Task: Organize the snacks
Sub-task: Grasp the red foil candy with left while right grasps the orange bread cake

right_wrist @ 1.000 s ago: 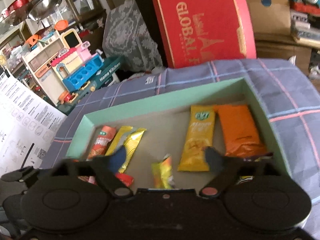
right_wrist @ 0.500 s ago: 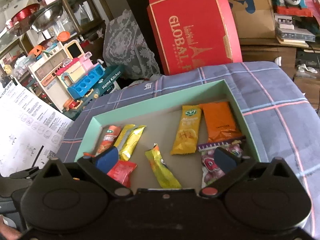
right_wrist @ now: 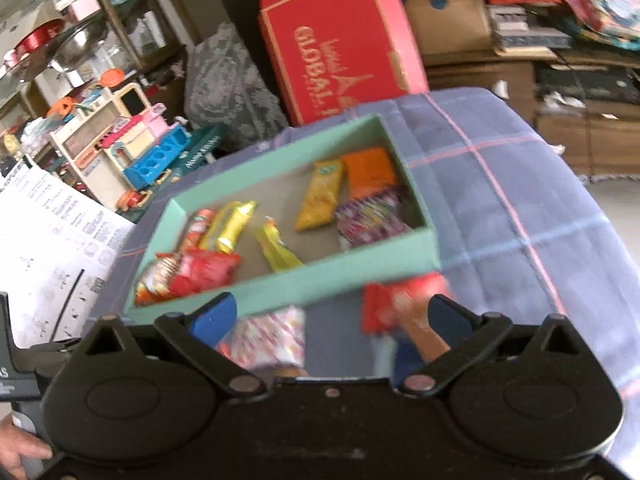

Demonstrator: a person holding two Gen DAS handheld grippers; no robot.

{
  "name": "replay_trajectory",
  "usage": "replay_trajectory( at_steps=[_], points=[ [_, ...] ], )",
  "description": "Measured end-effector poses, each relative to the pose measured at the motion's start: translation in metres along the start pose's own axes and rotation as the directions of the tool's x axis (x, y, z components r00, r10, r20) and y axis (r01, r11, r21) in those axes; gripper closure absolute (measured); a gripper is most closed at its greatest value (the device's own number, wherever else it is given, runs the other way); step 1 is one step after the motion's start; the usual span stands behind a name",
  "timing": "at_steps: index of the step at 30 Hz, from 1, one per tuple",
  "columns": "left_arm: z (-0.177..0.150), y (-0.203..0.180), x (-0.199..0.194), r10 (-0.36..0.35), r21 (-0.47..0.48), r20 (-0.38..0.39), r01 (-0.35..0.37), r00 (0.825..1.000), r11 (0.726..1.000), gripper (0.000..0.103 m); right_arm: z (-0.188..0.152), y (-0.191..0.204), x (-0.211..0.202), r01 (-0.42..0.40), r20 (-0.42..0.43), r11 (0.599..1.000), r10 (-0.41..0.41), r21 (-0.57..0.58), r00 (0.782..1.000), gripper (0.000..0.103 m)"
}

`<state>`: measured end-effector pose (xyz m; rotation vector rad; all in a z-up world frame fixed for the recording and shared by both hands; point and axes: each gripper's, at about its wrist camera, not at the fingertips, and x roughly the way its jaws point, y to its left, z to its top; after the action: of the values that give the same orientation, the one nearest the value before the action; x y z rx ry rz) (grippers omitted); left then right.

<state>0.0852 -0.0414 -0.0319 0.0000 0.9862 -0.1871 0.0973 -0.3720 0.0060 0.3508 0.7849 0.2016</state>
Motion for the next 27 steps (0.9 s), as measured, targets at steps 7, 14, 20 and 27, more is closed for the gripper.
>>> replay_trajectory(
  at_steps=[7,14,20,27],
  points=[
    [-0.005,-0.014,0.009,0.013,0.001,-0.032,-0.013,0.999,1.000,0.000,-0.026,-0.038,-0.013,0.067,0.001,0.996,-0.067,0.054,0.998,0.000],
    [0.000,-0.026,0.025,0.043,-0.038,-0.061,-0.045,0.997,0.998,0.000,-0.025,-0.054,-0.001,0.109,0.030,0.993,-0.110,0.049,0.993,0.000],
    [0.003,-0.038,0.036,0.076,-0.004,-0.060,-0.076,0.995,0.997,0.000,-0.023,-0.055,0.015,0.120,0.031,0.993,-0.121,0.018,0.992,0.009],
    [-0.004,-0.046,0.046,0.104,0.077,-0.056,-0.100,0.993,0.992,0.000,-0.026,-0.051,0.027,0.132,-0.012,0.991,-0.132,-0.018,0.991,0.049]
  ],
)
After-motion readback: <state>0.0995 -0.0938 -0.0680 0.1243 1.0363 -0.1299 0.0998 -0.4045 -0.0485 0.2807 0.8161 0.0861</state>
